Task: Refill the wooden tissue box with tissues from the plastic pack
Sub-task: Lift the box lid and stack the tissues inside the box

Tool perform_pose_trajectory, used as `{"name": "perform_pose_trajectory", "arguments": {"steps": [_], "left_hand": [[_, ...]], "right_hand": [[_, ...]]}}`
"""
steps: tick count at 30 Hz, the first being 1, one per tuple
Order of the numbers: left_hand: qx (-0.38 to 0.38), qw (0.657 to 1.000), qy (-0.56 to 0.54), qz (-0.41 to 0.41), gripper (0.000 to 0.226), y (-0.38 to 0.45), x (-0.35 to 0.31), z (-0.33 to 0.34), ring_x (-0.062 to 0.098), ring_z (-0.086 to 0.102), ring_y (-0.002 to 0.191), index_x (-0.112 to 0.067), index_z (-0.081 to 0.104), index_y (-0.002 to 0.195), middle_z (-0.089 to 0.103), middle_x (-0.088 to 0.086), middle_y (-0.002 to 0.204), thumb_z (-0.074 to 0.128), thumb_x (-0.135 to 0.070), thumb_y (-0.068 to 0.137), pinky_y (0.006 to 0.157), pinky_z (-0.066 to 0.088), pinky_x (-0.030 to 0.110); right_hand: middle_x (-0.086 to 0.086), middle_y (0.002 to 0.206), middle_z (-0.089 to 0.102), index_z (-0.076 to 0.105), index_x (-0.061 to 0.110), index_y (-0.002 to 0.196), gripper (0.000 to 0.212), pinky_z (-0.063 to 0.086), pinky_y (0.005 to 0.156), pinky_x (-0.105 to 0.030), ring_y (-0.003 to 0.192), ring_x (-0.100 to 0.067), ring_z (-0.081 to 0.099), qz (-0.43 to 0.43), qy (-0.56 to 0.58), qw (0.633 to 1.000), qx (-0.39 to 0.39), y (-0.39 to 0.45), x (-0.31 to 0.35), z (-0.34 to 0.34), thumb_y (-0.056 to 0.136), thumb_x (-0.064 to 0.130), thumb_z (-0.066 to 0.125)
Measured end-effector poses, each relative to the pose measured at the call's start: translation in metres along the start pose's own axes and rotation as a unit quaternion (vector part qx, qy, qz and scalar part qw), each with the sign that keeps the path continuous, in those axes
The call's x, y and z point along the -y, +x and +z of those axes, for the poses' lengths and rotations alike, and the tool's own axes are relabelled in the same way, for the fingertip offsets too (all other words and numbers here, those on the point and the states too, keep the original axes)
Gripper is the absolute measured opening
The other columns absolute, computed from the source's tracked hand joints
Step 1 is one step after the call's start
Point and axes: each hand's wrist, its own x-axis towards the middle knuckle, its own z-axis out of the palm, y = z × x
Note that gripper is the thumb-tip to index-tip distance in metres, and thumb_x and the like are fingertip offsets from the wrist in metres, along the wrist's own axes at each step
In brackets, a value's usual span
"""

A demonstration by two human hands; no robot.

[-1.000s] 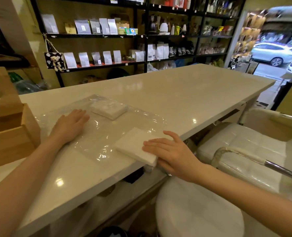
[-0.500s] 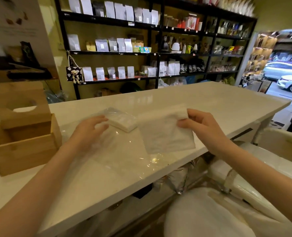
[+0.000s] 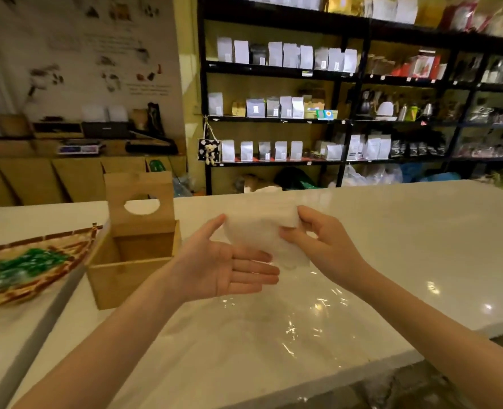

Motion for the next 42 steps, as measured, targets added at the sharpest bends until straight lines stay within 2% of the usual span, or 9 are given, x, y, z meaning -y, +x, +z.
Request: {"name": "perform_pose_trajectory", "arguments": {"steps": [2, 6, 12, 17, 19, 21, 24, 33, 42], "left_hand": [[-0.021, 0.998, -0.055, 0.039, 0.09, -0.008, -0.007, -0.007, 0.037, 0.061, 0.11, 0.001, 0.054, 0.12, 0.061, 0.027, 0.121, 0.022, -0.073, 0.079, 0.082, 0.056, 0.038], [-0.103, 0.976, -0.167, 0.097, 0.064, -0.026, -0.021, -0.022, 0.033, 0.069, 0.088, -0.017, 0.052, 0.122, 0.068, 0.018, 0.106, 0.048, -0.062, 0.076, 0.071, 0.059, 0.043], [-0.259, 0.956, -0.11, 0.085, 0.051, -0.047, -0.026, -0.047, 0.024, 0.07, 0.071, -0.011, 0.054, 0.106, 0.073, 0.015, 0.072, 0.07, -0.017, 0.058, 0.056, 0.059, 0.035], [-0.311, 0.933, -0.131, 0.127, 0.046, -0.06, -0.031, -0.06, 0.025, 0.072, 0.076, -0.009, 0.055, 0.106, 0.074, 0.014, 0.084, 0.068, -0.014, 0.062, 0.057, 0.059, 0.035], [-0.33, 0.922, -0.139, 0.149, 0.051, -0.066, -0.034, -0.065, 0.026, 0.071, 0.079, -0.01, 0.055, 0.108, 0.073, 0.014, 0.087, 0.068, -0.014, 0.059, 0.056, 0.059, 0.036], [-0.338, 0.916, -0.143, 0.162, 0.046, -0.072, -0.037, -0.067, 0.025, 0.073, 0.071, -0.011, 0.054, 0.105, 0.075, 0.014, 0.078, 0.066, -0.013, 0.061, 0.052, 0.059, 0.035], [-0.361, 0.91, -0.132, 0.153, 0.048, -0.079, -0.042, -0.068, 0.027, 0.072, 0.076, -0.014, 0.052, 0.107, 0.073, 0.014, 0.084, 0.066, -0.011, 0.06, 0.051, 0.059, 0.034], [-0.418, 0.901, -0.05, 0.104, 0.007, -0.087, -0.06, -0.091, 0.024, 0.064, 0.084, -0.014, 0.053, 0.092, 0.067, 0.01, 0.09, 0.057, -0.015, 0.085, 0.06, 0.059, 0.035], [-0.427, 0.901, 0.061, 0.052, 0.029, -0.083, -0.076, -0.132, 0.022, 0.064, 0.097, -0.008, 0.052, 0.113, 0.066, 0.011, 0.108, 0.058, -0.016, 0.086, 0.079, 0.054, 0.034]], "right_hand": [[0.008, 0.102, 0.068, 0.06, 0.019, 0.114, 0.031, 0.044, 0.079, -0.012, 0.095, -0.008, 0.059, -0.107, -0.068, 0.991, 0.039, 0.007, 0.003, 0.007, 0.085, 0.028, 0.055], [0.006, 0.118, 0.064, 0.051, 0.028, 0.121, 0.037, 0.036, 0.098, -0.025, 0.113, -0.007, 0.051, -0.267, -0.18, 0.941, 0.104, 0.023, -0.007, 0.021, 0.084, 0.022, 0.055], [0.007, 0.136, 0.051, 0.049, 0.031, 0.124, 0.041, 0.028, 0.107, -0.021, 0.128, -0.011, 0.039, -0.333, -0.197, 0.911, 0.143, 0.048, -0.025, 0.048, 0.084, 0.029, 0.055], [0.016, 0.124, 0.055, 0.045, 0.027, 0.126, 0.057, 0.044, 0.091, -0.008, 0.111, 0.003, 0.054, 0.029, 0.099, 0.984, 0.145, 0.071, -0.021, 0.068, 0.077, 0.018, 0.073], [-0.002, 0.108, 0.07, 0.056, 0.01, 0.119, 0.038, 0.056, 0.077, -0.016, 0.096, -0.012, 0.068, 0.224, 0.236, 0.918, 0.227, 0.084, -0.021, 0.078, 0.082, 0.014, 0.065], [-0.015, 0.095, 0.074, 0.062, 0.001, 0.107, 0.026, 0.061, 0.07, -0.03, 0.088, -0.028, 0.072, 0.367, 0.393, 0.794, 0.285, 0.096, -0.018, 0.088, 0.09, 0.018, 0.051], [-0.019, 0.089, 0.073, 0.06, 0.0, 0.102, 0.043, 0.06, 0.066, -0.038, 0.079, -0.031, 0.072, 0.428, 0.469, 0.705, 0.316, 0.107, -0.009, 0.101, 0.095, 0.036, 0.038], [-0.009, 0.092, 0.07, 0.055, 0.016, 0.101, 0.012, 0.061, 0.058, -0.03, 0.072, -0.019, 0.072, 0.379, 0.345, 0.792, 0.332, 0.129, -0.006, 0.132, 0.09, 0.021, 0.053], [-0.013, 0.102, 0.069, 0.059, 0.011, 0.111, 0.025, 0.059, 0.057, -0.031, 0.083, -0.021, 0.068, 0.321, 0.241, 0.871, 0.285, 0.137, -0.001, 0.137, 0.089, 0.023, 0.056]]}}
